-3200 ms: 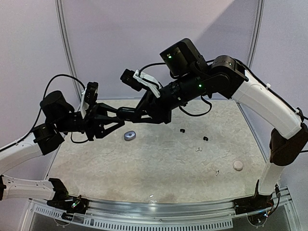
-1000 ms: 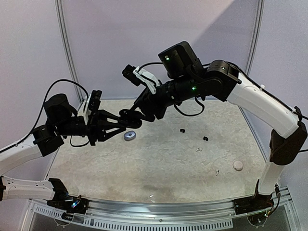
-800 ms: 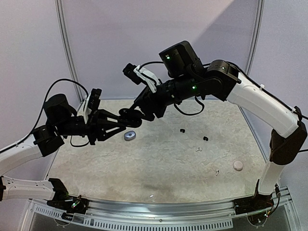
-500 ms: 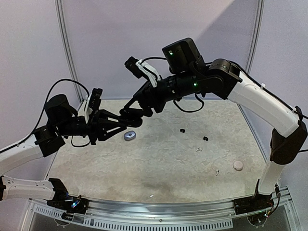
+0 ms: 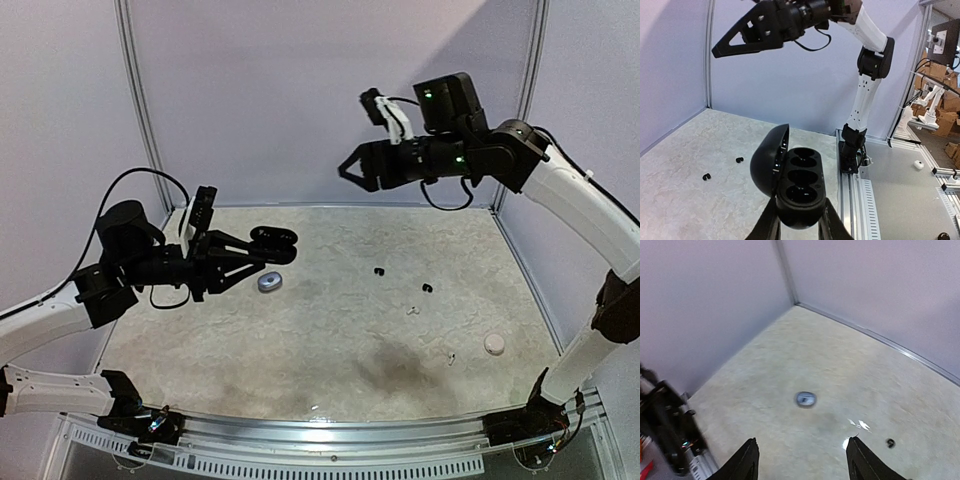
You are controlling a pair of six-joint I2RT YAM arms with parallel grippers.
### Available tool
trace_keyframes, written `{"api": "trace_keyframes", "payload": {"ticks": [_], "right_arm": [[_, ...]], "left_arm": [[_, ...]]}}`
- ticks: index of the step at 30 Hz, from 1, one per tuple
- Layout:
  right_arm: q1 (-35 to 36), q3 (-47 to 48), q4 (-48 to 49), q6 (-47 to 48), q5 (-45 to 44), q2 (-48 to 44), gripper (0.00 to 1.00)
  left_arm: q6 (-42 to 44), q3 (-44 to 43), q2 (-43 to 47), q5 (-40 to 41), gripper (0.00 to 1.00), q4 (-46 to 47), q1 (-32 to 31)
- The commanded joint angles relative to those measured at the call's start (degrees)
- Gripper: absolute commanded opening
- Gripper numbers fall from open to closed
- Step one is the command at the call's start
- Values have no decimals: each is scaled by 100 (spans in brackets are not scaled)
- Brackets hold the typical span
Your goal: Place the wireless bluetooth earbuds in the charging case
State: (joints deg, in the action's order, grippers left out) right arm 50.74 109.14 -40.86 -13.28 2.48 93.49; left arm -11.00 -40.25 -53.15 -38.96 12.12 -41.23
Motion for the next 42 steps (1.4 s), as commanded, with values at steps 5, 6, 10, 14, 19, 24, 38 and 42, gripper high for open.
{"api": "trace_keyframes", "payload": {"ticks": [5,6,10,14,19,24,38,42], "right_arm": [[-1779,-1636,-1062,-1500,-1566,-360,48],[-2004,-1829,-1071,-1531,-1492,-328,46],[-2695,-2474,-818,-1597,-941,-27,37],[-3112,-2425,-745,-1444,-596,683,31],[-3255,-2029,-821,-1193,64,1779,27],[-3258,-1887,-869,-1099,261,2376,26],[-3260,-2328,-751,-1067,439,2559,15],[-3246,-2516,-589,-1122,618,2493,15]], "left_arm": [[79,148,67,114,0,96,61],[81,157,58,116,0,97,71],[96,167,35,119,0,106,126],[123,149,-48,115,0,106,187],[151,132,-87,138,0,58,291],[149,114,-141,150,0,44,432],[168,87,-214,147,0,66,599],[158,105,-221,144,0,106,599]]}}
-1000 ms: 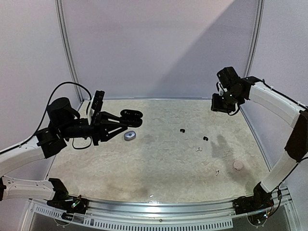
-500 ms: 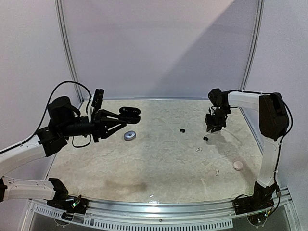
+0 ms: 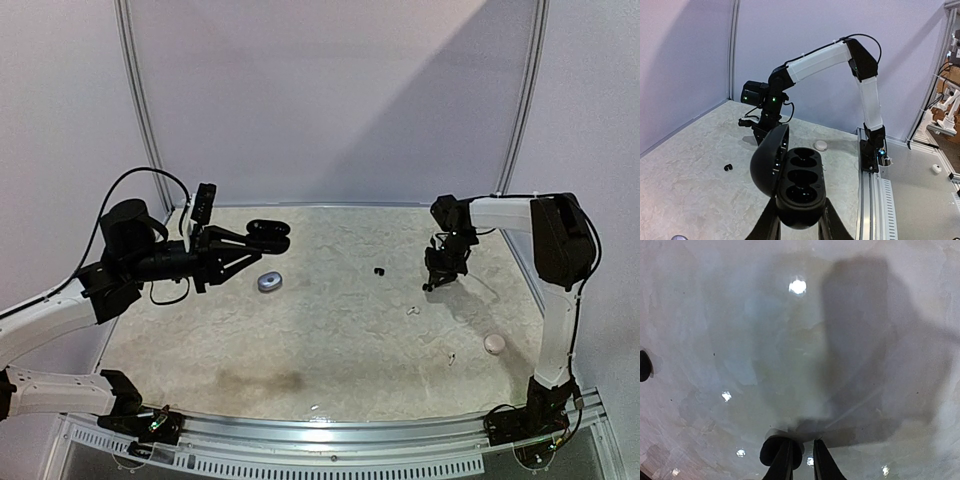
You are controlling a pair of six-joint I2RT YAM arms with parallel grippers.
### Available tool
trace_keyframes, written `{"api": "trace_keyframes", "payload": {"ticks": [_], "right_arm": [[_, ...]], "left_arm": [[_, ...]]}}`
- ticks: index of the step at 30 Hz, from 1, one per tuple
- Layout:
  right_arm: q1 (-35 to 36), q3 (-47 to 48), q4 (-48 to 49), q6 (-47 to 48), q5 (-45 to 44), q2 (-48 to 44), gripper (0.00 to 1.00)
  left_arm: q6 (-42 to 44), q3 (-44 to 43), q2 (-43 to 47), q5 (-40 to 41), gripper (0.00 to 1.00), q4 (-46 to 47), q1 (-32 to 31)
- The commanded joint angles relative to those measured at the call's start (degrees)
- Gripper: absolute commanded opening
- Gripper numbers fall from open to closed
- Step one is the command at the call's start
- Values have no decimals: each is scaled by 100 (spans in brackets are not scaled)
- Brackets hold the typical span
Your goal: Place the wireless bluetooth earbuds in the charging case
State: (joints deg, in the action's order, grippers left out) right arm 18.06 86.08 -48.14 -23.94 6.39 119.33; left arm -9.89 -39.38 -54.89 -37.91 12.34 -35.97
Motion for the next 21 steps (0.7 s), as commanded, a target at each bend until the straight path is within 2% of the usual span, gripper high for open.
{"api": "trace_keyframes", "payload": {"ticks": [1,16,21], "right_arm": [[22,-233,155,-72,238,-94,15],[360,-328,61,-175,155,-181,10],[491,-367,4,-263,98,-212,12]], "left_arm": [[48,18,-47,32,0,100,70],[30,69,21,21,0,138,71],[22,88,39,21,0,146,72]]}}
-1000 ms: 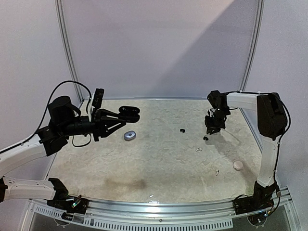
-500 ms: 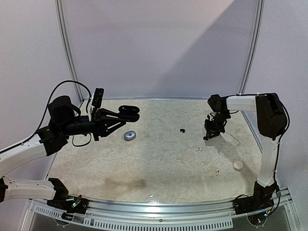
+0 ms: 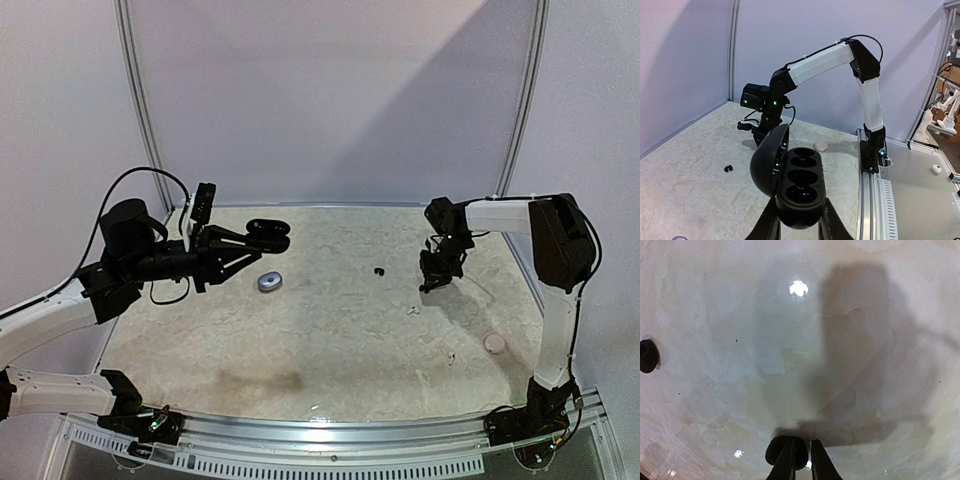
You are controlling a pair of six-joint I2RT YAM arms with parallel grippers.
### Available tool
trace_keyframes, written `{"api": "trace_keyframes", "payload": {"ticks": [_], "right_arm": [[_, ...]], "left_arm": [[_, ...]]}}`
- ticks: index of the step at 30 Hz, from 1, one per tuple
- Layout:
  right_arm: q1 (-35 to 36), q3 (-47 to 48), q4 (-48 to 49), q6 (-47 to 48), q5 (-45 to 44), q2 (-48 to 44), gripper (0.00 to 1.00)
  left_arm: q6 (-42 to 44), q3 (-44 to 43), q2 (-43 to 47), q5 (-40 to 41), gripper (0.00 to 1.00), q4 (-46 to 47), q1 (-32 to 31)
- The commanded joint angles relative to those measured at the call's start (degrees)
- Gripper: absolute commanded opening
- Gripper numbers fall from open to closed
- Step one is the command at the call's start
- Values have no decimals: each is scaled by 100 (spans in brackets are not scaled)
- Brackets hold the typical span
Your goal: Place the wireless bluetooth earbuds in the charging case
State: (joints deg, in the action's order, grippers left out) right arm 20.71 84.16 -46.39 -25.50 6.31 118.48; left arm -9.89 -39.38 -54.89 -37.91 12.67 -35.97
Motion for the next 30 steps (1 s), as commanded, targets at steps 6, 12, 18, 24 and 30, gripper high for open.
{"api": "trace_keyframes", "payload": {"ticks": [6,12,18,24,30], "right_arm": [[238,-282,-153,-248,132,-145,15],[270,-352,-221,-430,262,-102,11],[429,-148,-711,-458,-143,-173,11],[537,-239,-665,-464,-41,-143,11],[567,-180,-752,-522,59,-149,17]], "left_arm": [[14,105,65,20,0,129,70],[13,114,93,21,0,108,63],[14,114,94,29,0,104,63],[14,114,84,13,0,117,64],[20,114,88,9,0,103,68]]}}
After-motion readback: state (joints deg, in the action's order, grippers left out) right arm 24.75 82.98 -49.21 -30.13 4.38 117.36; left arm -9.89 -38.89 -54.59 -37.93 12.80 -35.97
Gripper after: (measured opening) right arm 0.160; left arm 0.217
